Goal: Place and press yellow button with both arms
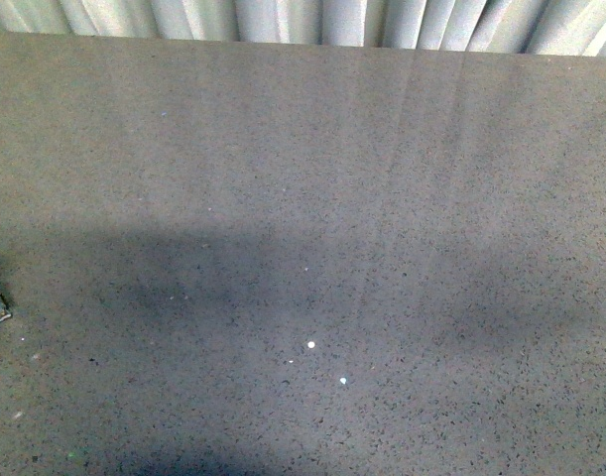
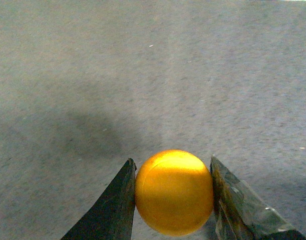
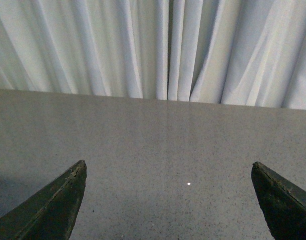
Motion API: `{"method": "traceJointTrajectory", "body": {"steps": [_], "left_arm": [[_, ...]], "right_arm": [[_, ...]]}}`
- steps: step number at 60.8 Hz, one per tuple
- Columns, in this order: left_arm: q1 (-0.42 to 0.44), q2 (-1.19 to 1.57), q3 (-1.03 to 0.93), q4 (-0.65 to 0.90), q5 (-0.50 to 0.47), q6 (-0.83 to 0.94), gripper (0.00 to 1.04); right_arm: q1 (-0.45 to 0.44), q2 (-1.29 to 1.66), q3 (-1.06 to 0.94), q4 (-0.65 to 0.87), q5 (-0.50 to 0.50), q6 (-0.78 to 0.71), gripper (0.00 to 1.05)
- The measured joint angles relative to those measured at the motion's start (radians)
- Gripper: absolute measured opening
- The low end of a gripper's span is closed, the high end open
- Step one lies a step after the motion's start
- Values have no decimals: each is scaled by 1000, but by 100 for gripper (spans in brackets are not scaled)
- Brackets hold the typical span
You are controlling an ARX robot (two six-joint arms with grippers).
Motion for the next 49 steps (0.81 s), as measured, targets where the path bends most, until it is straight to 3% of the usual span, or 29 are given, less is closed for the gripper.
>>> {"method": "traceJointTrajectory", "body": {"steps": [23, 33, 49], "left_arm": [[-490, 132, 24, 111, -193, -145, 34], [-613, 232, 67, 167, -242, -168, 34], [-734, 369, 110, 213, -272, -168, 34]], "right_arm": [[0, 0, 0, 0, 0, 0, 96], [0, 0, 0, 0, 0, 0, 96], [0, 0, 0, 0, 0, 0, 96]]}}
